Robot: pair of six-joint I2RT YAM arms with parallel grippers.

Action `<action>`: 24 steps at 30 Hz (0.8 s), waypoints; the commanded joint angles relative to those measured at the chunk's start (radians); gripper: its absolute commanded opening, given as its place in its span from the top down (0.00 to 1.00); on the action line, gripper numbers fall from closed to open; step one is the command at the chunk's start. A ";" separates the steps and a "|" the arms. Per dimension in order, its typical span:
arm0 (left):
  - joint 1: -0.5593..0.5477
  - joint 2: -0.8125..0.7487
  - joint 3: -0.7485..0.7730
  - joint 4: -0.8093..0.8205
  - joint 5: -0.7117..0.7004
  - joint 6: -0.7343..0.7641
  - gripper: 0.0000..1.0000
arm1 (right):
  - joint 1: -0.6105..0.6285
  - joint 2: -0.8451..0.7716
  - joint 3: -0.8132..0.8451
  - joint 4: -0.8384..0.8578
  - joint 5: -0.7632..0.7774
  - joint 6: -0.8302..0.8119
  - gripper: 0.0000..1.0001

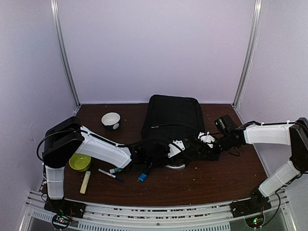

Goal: Pack the student bag
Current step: Grab the largest pocket of the student bag.

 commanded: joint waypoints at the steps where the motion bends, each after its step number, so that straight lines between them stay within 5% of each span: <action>1: 0.009 -0.036 -0.017 0.050 -0.008 -0.002 0.32 | 0.028 0.081 0.091 0.025 0.083 0.104 0.61; 11: 0.009 -0.043 -0.045 0.108 -0.029 0.010 0.32 | 0.079 0.108 0.099 0.074 0.282 0.169 0.98; 24: 0.015 -0.070 -0.063 0.114 -0.009 0.166 0.29 | 0.064 0.000 0.058 0.057 0.243 0.112 1.00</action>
